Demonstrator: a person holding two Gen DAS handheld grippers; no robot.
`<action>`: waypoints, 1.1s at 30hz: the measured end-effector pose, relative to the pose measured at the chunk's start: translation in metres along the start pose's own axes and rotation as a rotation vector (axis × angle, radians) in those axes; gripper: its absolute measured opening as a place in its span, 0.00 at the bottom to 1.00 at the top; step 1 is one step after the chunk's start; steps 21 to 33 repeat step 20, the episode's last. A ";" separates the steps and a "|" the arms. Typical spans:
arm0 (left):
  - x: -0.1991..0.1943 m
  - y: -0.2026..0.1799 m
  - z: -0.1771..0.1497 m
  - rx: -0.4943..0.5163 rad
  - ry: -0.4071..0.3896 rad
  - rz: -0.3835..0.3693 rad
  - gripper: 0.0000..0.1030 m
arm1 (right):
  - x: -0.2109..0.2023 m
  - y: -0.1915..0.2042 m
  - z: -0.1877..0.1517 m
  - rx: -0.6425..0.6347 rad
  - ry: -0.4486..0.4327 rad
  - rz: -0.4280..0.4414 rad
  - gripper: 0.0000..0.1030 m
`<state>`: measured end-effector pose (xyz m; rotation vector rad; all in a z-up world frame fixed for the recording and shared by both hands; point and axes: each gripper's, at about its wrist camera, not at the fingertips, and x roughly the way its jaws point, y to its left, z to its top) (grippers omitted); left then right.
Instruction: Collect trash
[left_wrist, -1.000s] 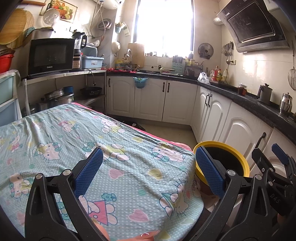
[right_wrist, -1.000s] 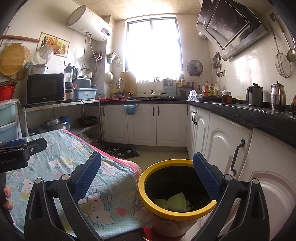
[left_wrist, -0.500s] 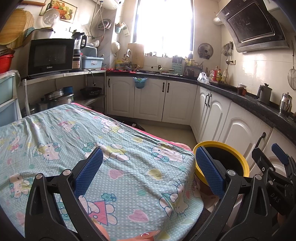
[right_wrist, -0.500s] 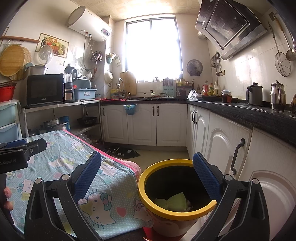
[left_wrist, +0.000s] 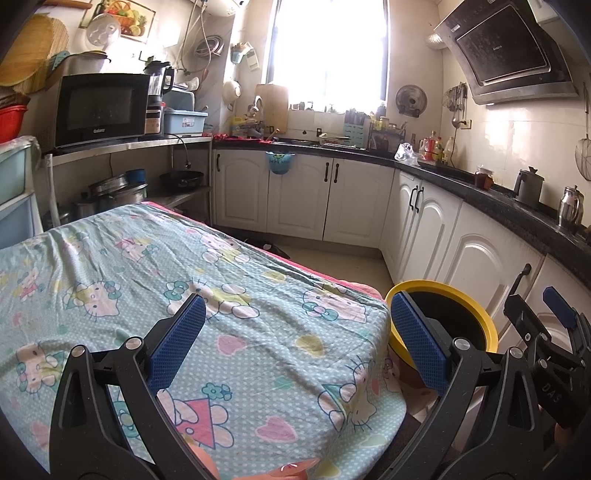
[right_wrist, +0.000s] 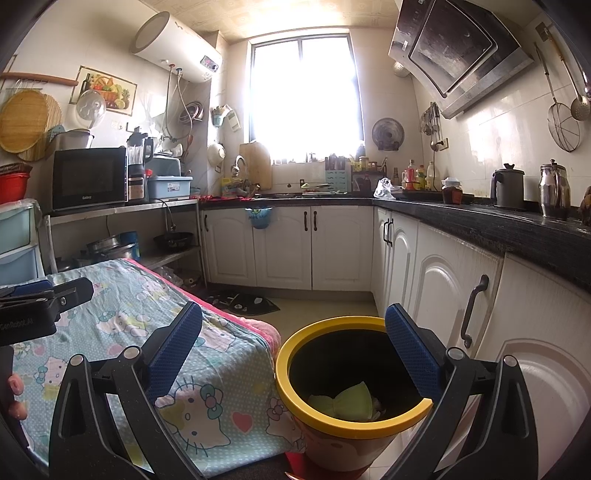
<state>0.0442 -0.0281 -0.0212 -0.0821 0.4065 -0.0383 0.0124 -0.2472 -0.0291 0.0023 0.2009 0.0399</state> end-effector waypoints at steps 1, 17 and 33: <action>0.000 0.000 0.000 -0.001 0.000 -0.001 0.90 | 0.000 0.000 0.000 -0.001 0.001 0.001 0.94; -0.011 0.120 0.000 -0.206 0.167 0.164 0.90 | 0.034 0.089 0.036 -0.070 0.124 0.260 0.94; -0.045 0.217 -0.012 -0.329 0.166 0.471 0.90 | 0.058 0.185 0.045 -0.103 0.254 0.535 0.94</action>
